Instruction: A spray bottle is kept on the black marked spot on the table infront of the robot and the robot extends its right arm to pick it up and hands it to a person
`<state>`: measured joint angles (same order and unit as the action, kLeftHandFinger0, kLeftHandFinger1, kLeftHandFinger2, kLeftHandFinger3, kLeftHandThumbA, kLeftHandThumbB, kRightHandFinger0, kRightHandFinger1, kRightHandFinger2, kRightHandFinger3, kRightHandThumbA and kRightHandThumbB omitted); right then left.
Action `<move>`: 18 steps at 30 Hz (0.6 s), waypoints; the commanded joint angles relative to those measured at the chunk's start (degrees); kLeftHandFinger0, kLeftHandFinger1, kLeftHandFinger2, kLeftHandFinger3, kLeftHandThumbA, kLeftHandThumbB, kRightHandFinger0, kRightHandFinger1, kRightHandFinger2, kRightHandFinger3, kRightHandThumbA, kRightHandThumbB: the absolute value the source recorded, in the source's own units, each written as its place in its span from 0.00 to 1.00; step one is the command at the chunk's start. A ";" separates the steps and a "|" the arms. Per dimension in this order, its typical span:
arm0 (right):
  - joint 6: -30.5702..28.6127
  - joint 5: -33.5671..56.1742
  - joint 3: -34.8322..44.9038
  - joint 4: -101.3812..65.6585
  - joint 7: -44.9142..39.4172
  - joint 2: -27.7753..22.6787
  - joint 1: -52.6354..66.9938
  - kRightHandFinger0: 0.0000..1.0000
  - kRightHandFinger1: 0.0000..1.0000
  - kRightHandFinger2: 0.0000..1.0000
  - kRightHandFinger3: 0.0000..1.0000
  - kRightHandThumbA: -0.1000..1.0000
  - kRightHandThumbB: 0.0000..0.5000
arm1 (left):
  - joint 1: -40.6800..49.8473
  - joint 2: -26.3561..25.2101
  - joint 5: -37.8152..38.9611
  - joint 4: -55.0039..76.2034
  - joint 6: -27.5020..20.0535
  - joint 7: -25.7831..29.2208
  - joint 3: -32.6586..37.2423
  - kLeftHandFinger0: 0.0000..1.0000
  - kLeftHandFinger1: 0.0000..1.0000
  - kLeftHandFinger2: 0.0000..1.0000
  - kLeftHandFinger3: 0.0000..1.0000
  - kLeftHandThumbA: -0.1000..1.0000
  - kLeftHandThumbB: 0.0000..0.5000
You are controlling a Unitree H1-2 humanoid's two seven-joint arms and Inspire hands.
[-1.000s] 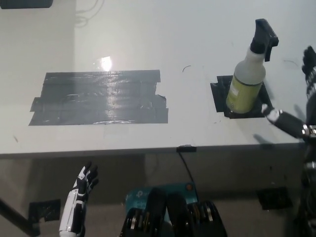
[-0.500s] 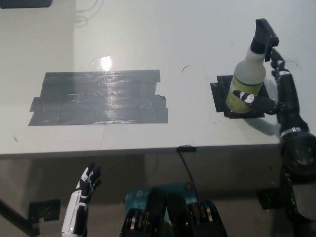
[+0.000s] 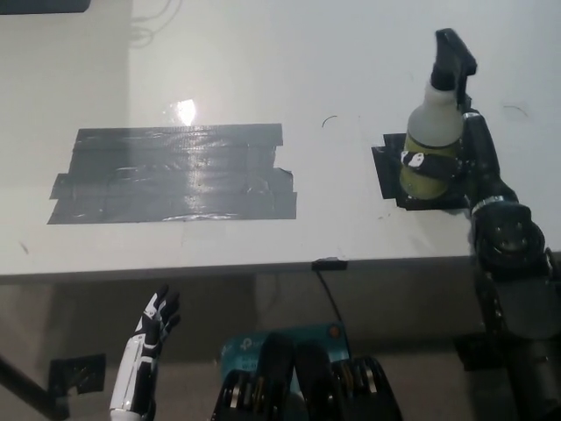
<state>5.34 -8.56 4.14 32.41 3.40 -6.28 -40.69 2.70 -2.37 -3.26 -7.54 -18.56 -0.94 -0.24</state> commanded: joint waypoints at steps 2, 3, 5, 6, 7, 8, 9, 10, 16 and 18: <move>-1.44 3.44 2.21 6.47 1.84 -0.19 -7.04 1.00 1.00 0.99 1.00 0.58 0.69 | -0.21 0.07 0.09 1.08 -2.24 -0.07 0.56 1.00 1.00 1.00 1.00 1.00 0.66; -1.05 3.81 3.18 7.73 3.50 0.12 -7.94 1.00 0.84 0.99 1.00 0.52 0.75 | -0.26 0.03 0.05 1.12 -2.19 -0.03 0.54 1.00 1.00 1.00 1.00 1.00 0.66; -4.48 2.03 3.66 10.66 8.51 0.30 -9.11 0.04 0.13 0.28 0.29 0.17 0.54 | -0.15 -0.01 -0.20 1.42 -1.74 0.00 0.60 1.00 1.00 1.00 1.00 1.00 0.66; -5.33 1.79 3.74 11.17 9.16 0.34 -9.26 0.01 0.15 0.35 0.32 0.13 0.55 | -0.13 -0.02 -0.29 1.51 -1.61 0.02 0.61 1.00 1.00 1.00 1.00 1.00 0.66; -6.16 1.11 3.71 11.44 10.61 0.40 -9.40 0.00 0.20 0.51 0.44 0.01 0.45 | -0.16 0.01 -0.31 1.37 -1.96 0.09 0.60 1.00 1.00 1.00 1.00 1.00 0.63; -6.53 0.94 3.78 11.33 11.19 0.40 -9.60 0.00 0.25 0.58 0.51 0.00 0.43 | -0.53 0.00 -0.26 1.28 -1.88 0.08 0.59 1.00 1.00 1.00 1.00 1.00 0.63; -6.83 0.91 3.63 10.64 11.13 0.37 -9.64 0.03 0.32 0.66 0.58 0.00 0.41 | -1.11 -0.11 -0.11 1.01 -1.82 -0.03 0.58 1.00 1.00 1.00 1.00 1.00 0.63; -7.14 0.98 3.49 10.67 11.14 0.39 -9.60 0.03 0.35 0.69 0.61 0.00 0.41 | -1.08 -0.15 -0.09 0.96 -1.85 -0.04 0.55 1.00 1.00 1.00 1.00 1.00 0.62; -7.25 1.77 3.05 7.29 10.61 0.80 -8.40 0.04 0.42 0.77 0.74 0.00 0.35 | -0.91 -0.31 0.37 0.75 -1.86 -0.51 0.66 1.00 1.00 1.00 1.00 1.00 0.61; -6.34 2.22 2.61 4.61 8.97 0.82 -8.02 0.06 0.42 0.76 0.78 0.00 0.27 | -0.89 -0.29 0.42 0.80 -1.81 -0.57 0.70 1.00 1.00 1.00 1.00 1.00 0.62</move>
<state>2.62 -7.12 7.03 43.10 11.78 -5.21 -46.23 2.41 -2.40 -3.21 -7.55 -18.59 -1.06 -0.04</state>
